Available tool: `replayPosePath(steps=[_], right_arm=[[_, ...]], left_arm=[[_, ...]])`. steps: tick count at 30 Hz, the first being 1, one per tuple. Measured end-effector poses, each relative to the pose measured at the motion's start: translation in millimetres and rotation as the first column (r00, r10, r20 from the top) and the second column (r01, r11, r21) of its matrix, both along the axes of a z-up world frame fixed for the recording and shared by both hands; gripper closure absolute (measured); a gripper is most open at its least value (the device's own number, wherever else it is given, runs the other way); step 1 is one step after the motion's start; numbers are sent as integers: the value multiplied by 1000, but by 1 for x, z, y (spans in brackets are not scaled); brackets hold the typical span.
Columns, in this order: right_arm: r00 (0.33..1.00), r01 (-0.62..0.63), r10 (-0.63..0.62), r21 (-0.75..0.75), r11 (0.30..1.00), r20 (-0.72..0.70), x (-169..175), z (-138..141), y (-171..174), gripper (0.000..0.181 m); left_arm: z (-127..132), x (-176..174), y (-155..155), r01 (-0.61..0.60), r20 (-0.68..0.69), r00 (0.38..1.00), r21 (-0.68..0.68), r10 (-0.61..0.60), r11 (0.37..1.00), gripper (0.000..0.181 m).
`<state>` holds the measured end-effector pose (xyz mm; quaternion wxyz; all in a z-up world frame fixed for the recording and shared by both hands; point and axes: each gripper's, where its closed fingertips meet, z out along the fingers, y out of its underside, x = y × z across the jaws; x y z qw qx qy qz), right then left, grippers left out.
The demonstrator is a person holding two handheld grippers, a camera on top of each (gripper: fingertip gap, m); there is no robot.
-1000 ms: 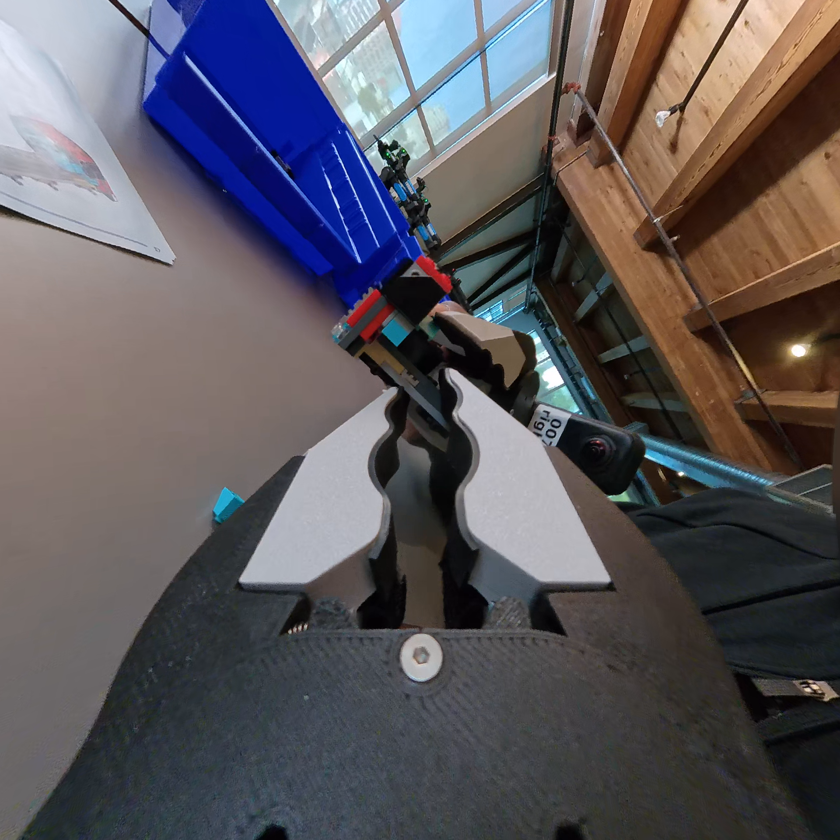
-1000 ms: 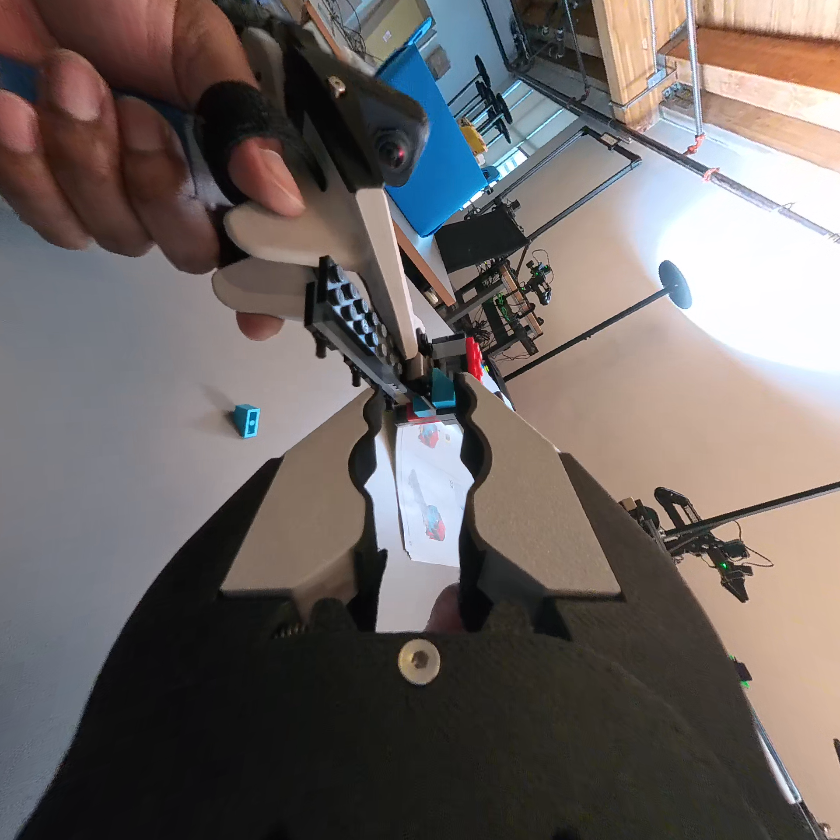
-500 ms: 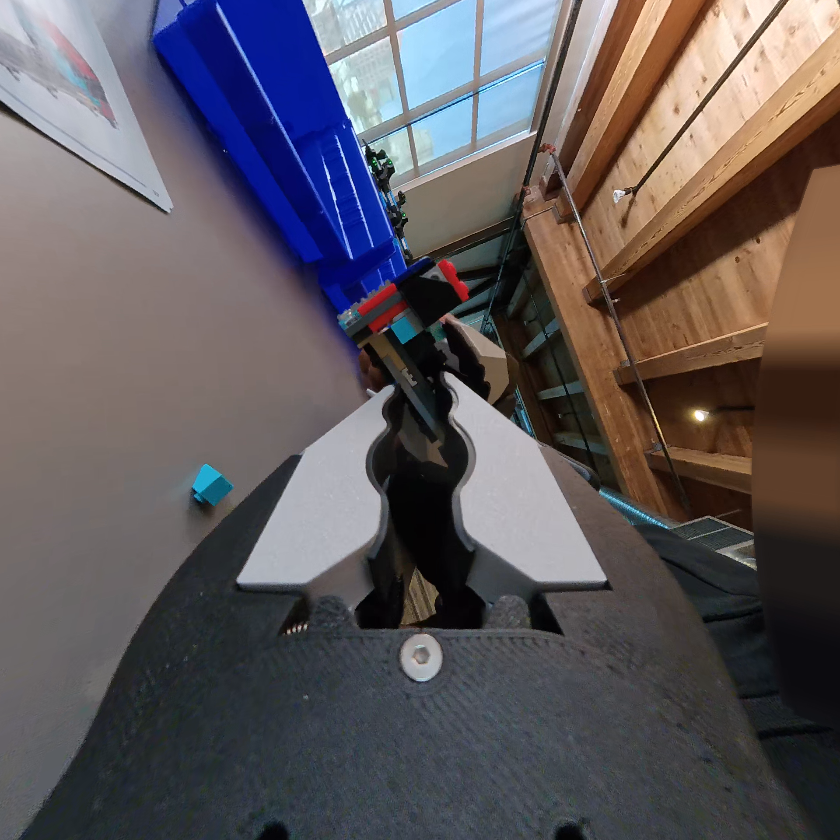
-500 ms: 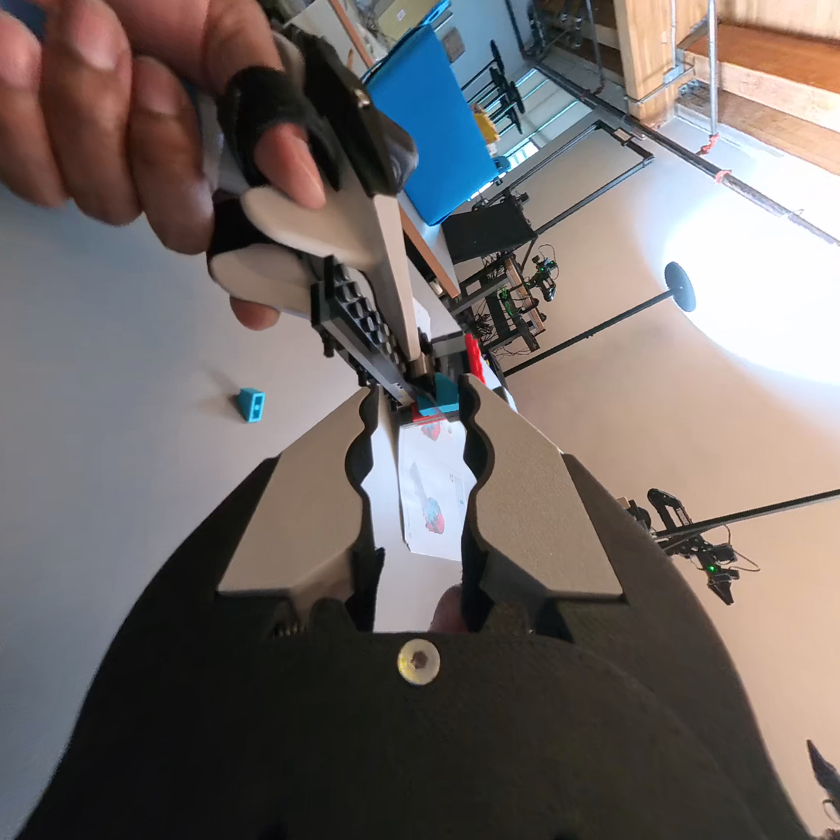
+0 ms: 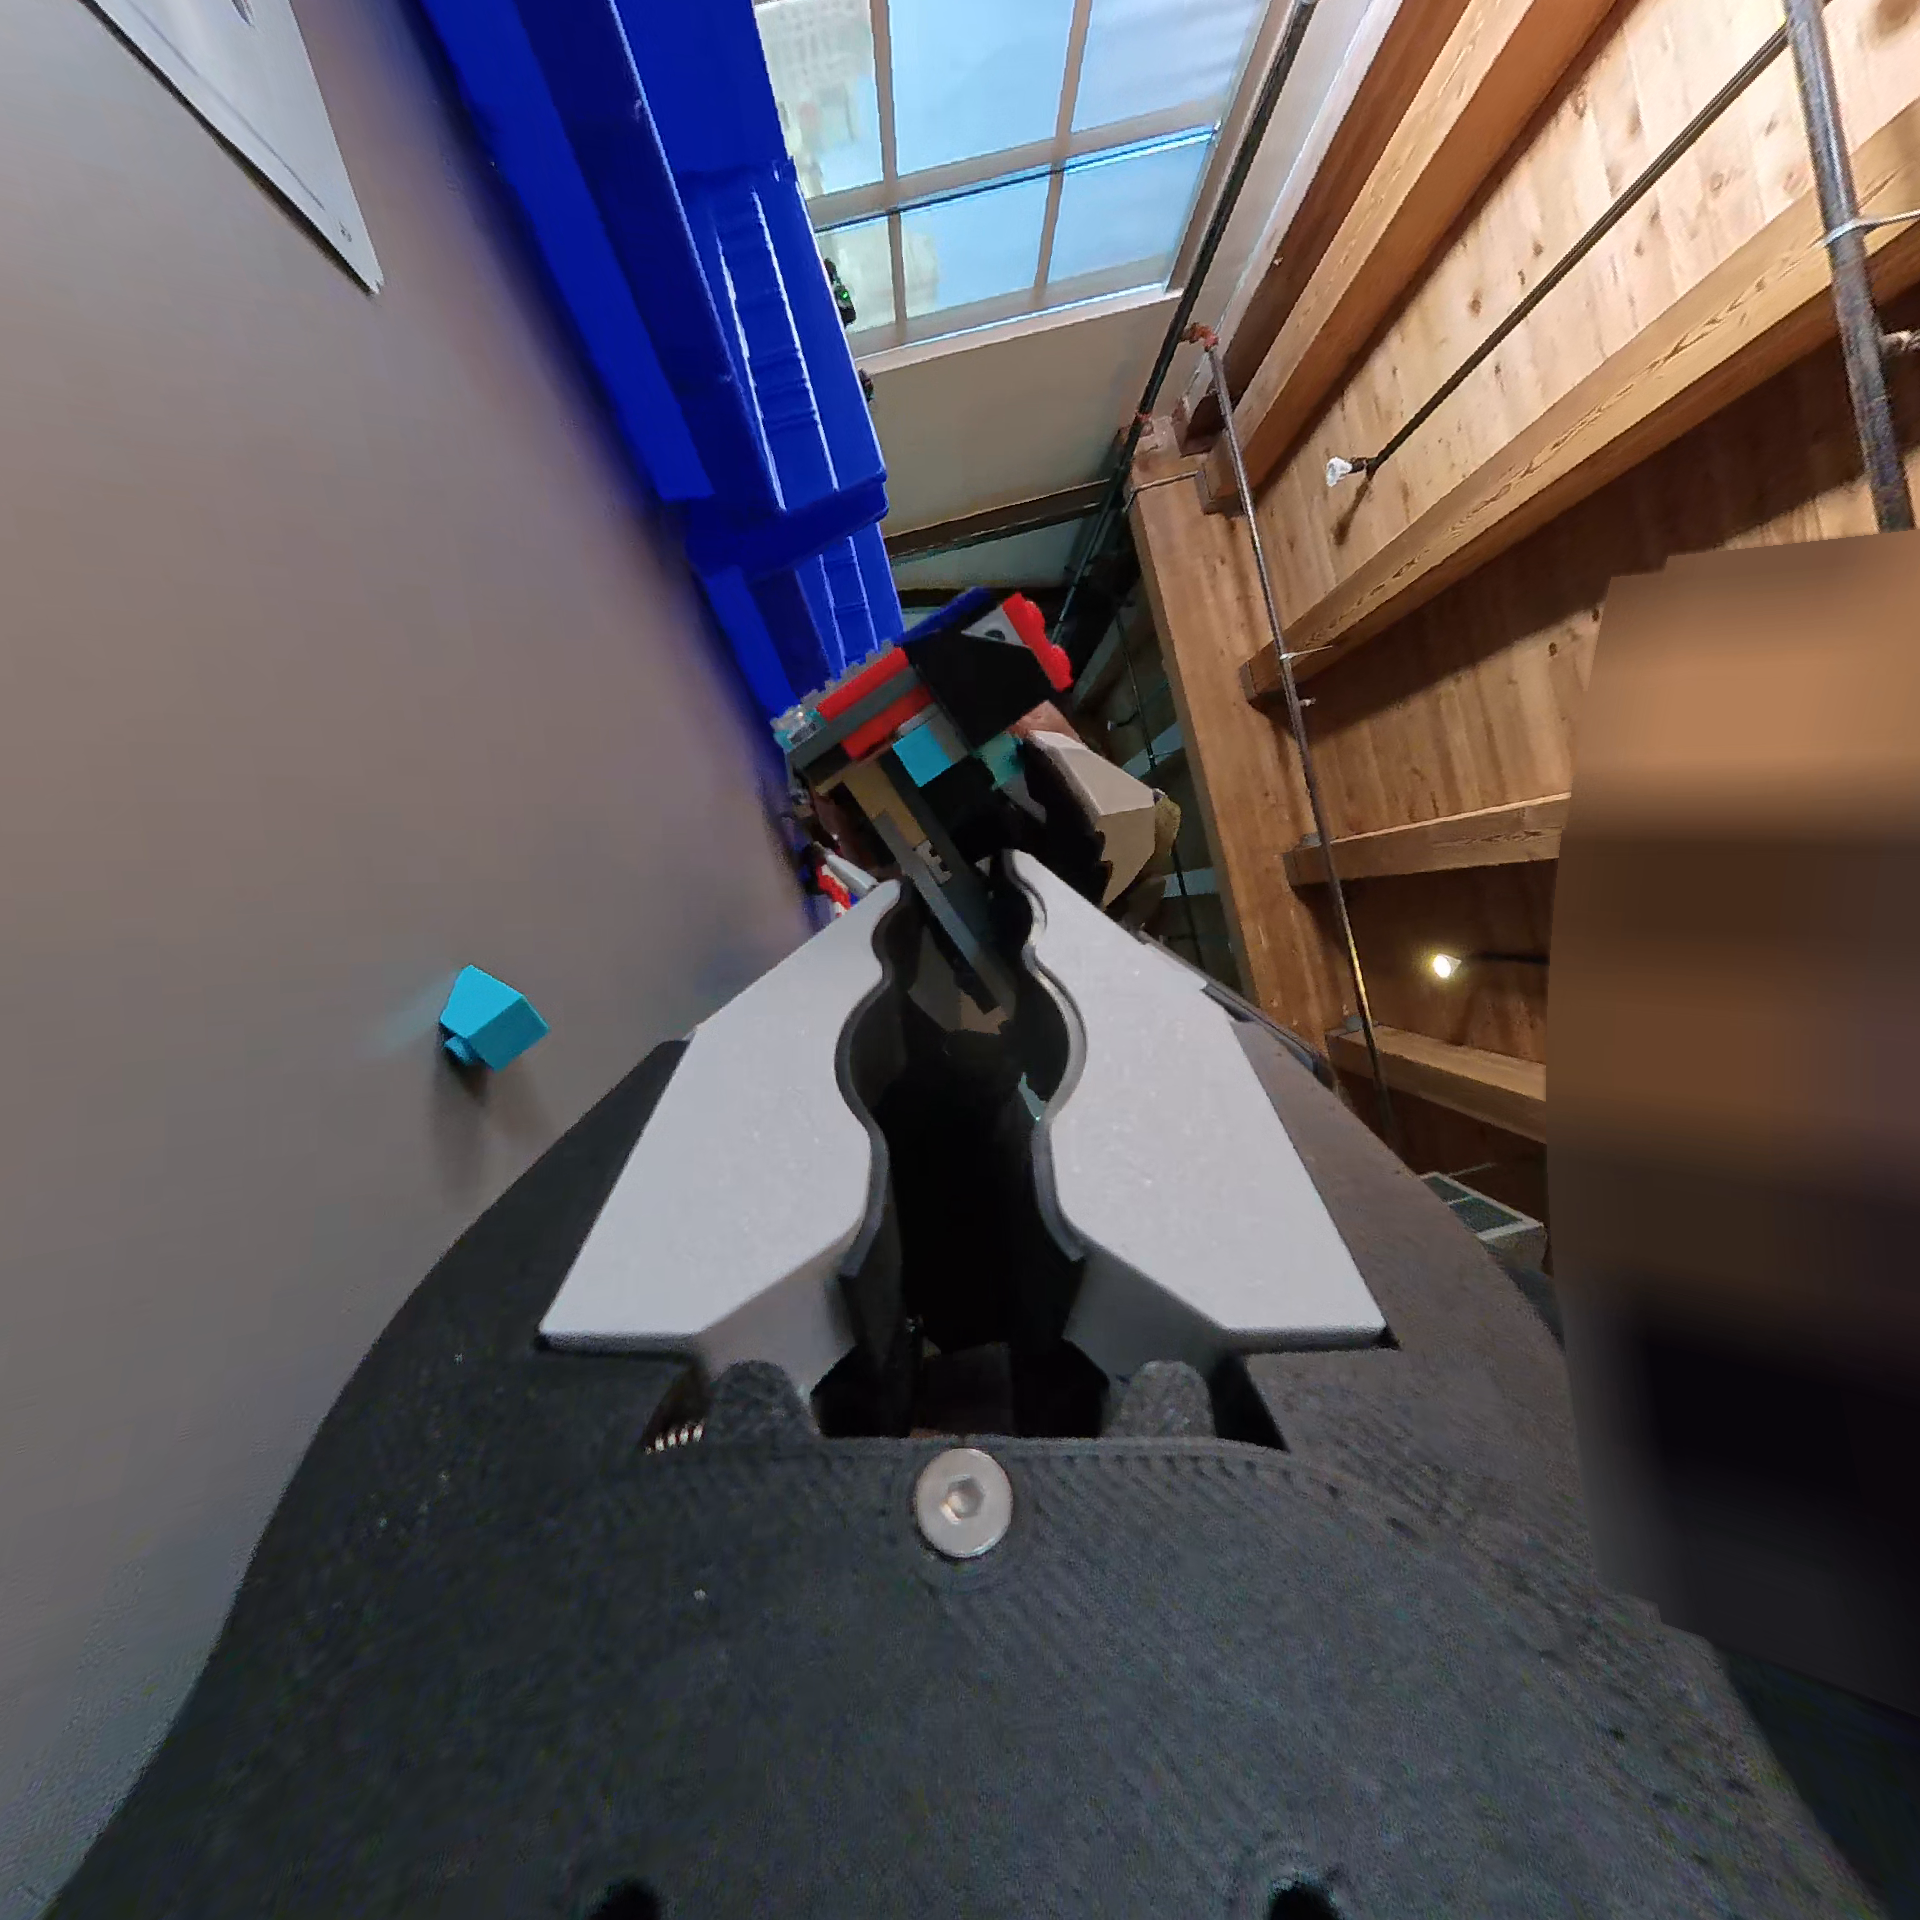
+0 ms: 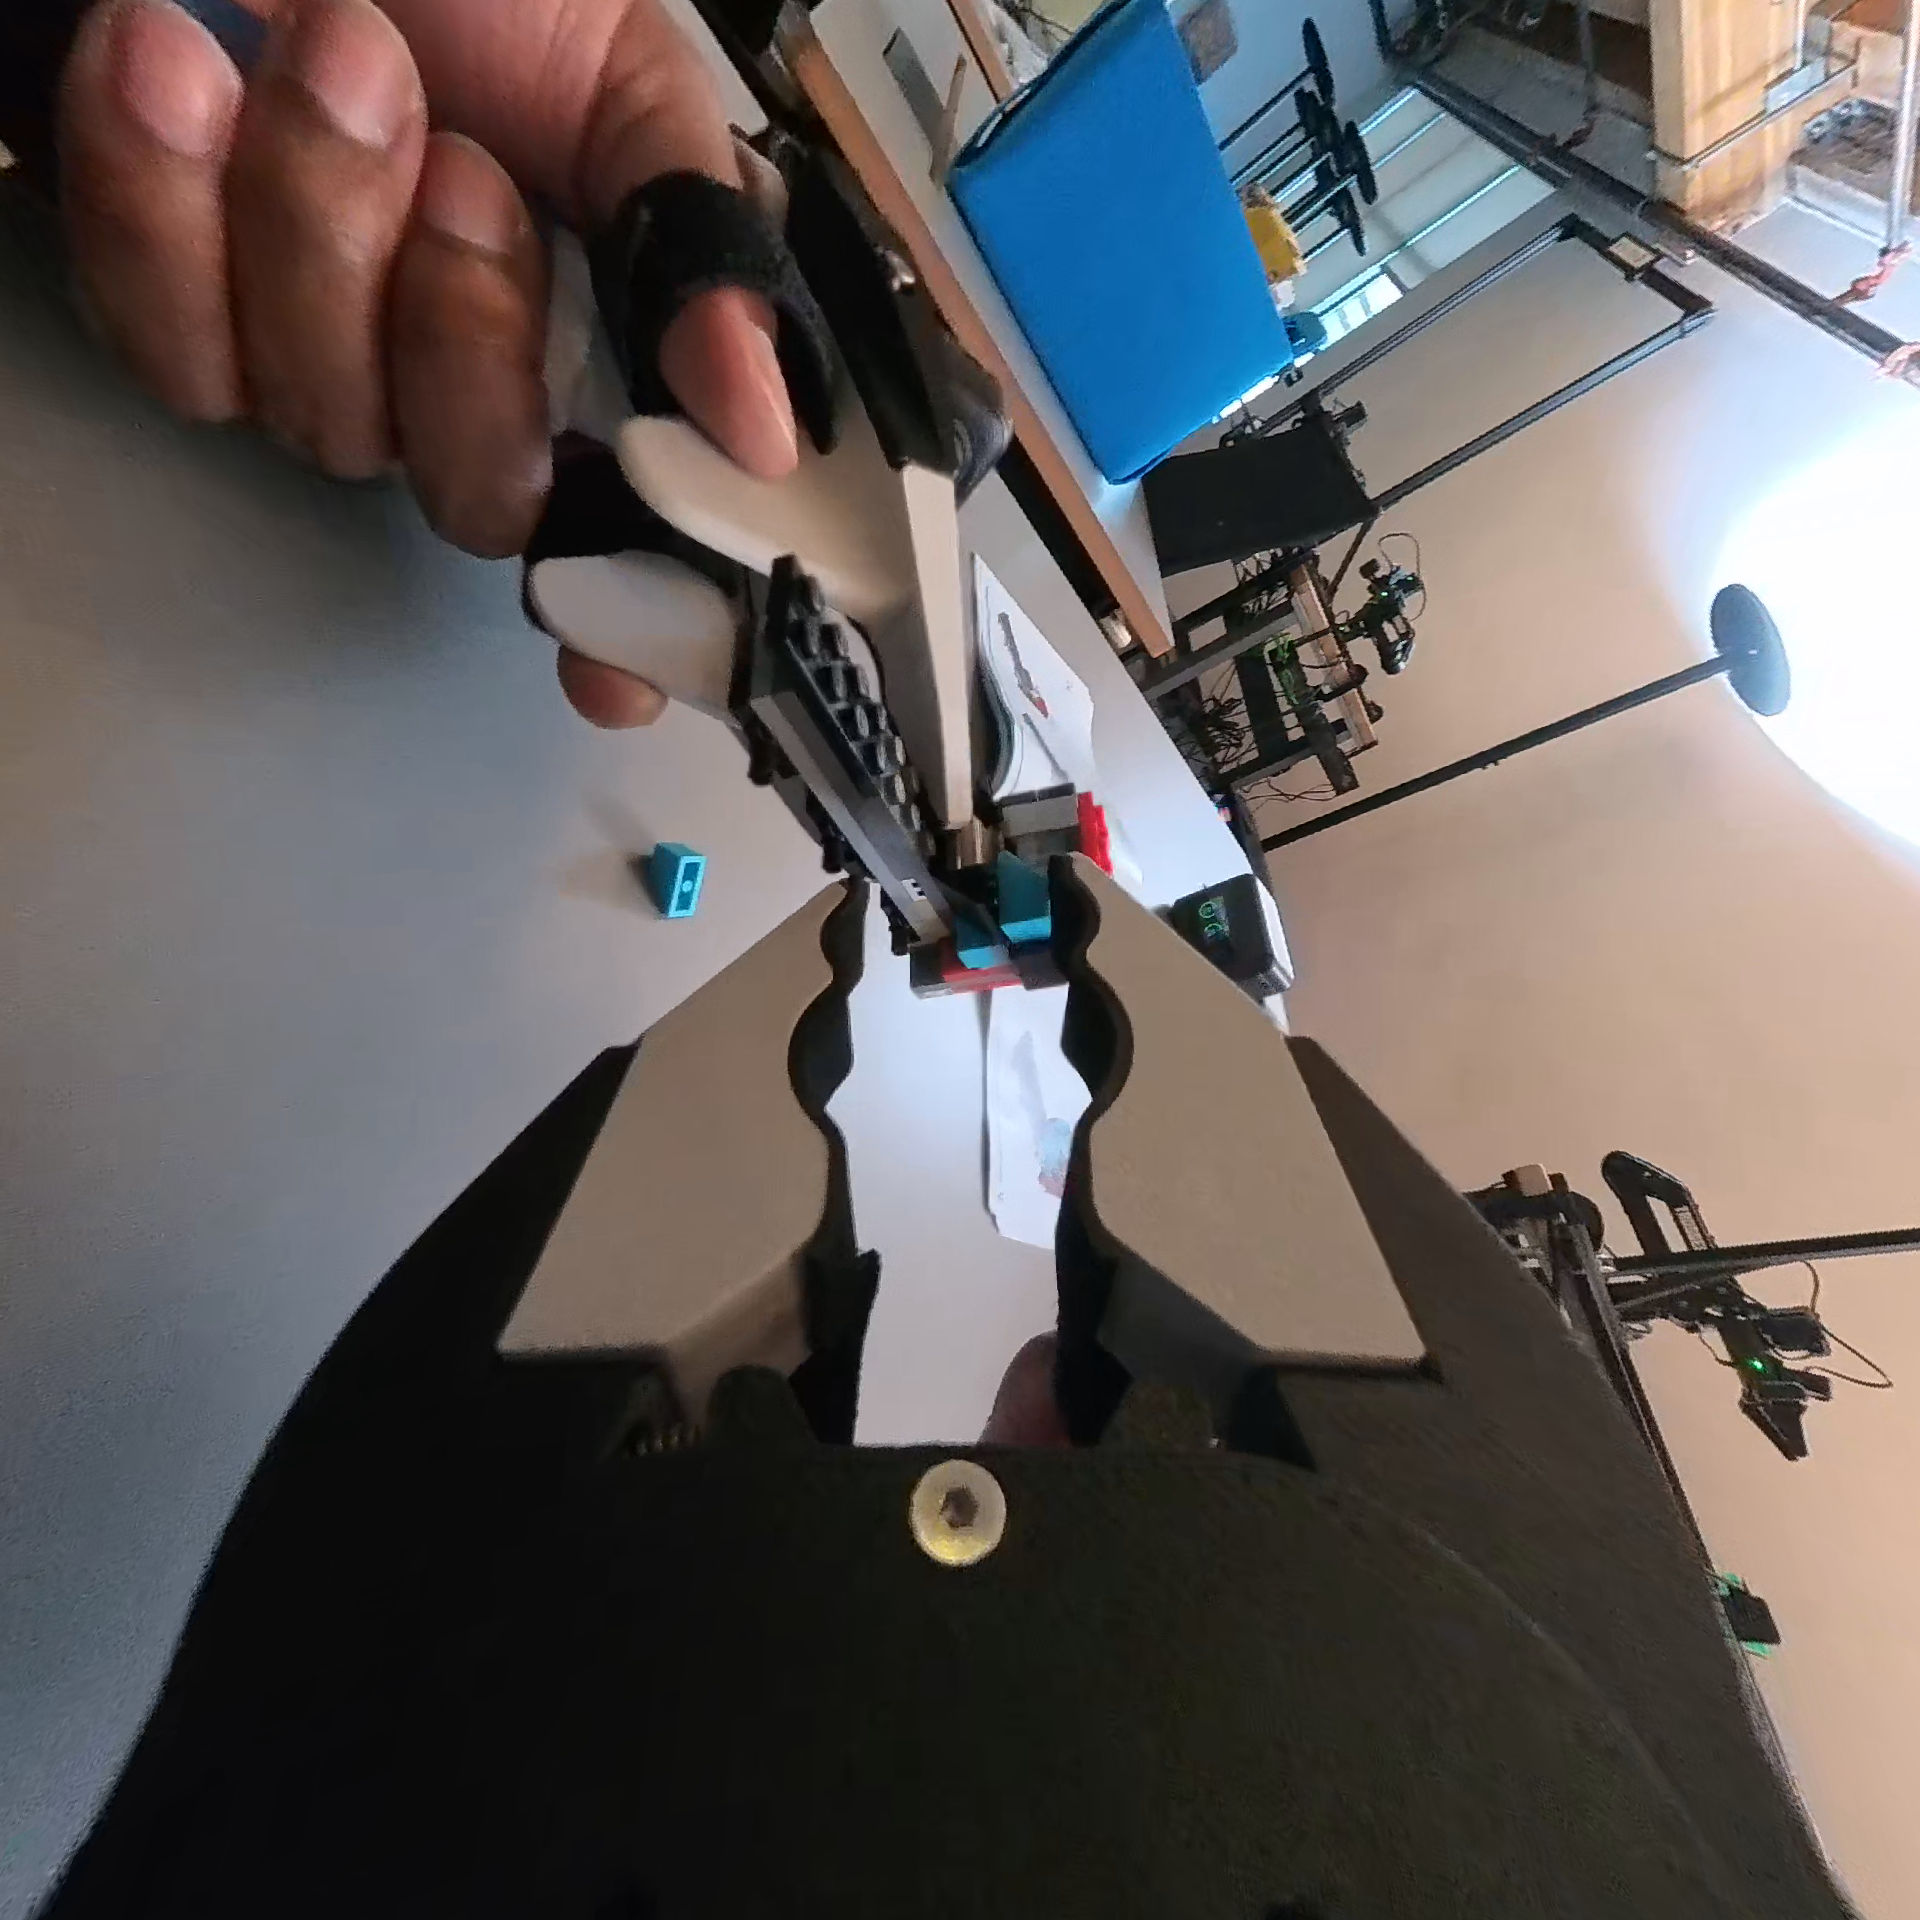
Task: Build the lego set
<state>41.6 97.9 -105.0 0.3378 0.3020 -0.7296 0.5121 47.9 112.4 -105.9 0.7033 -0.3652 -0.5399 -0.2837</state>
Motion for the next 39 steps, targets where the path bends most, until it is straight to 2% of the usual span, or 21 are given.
replayPosePath(steps=[15,23,39], right_arm=[[1000,0,0,-13,1000,16,1,3,0,137],[998,-18,21,-64,998,55,6,10,-2,125],[992,-25,37,-100,995,124,8,16,5,126]], left_arm=[[4,-1,1,-5,6,1000,55,4,998,166],[12,-2,-1,-11,-2,1000,120,12,993,166],[15,0,-6,-25,1,1000,168,25,985,166]])
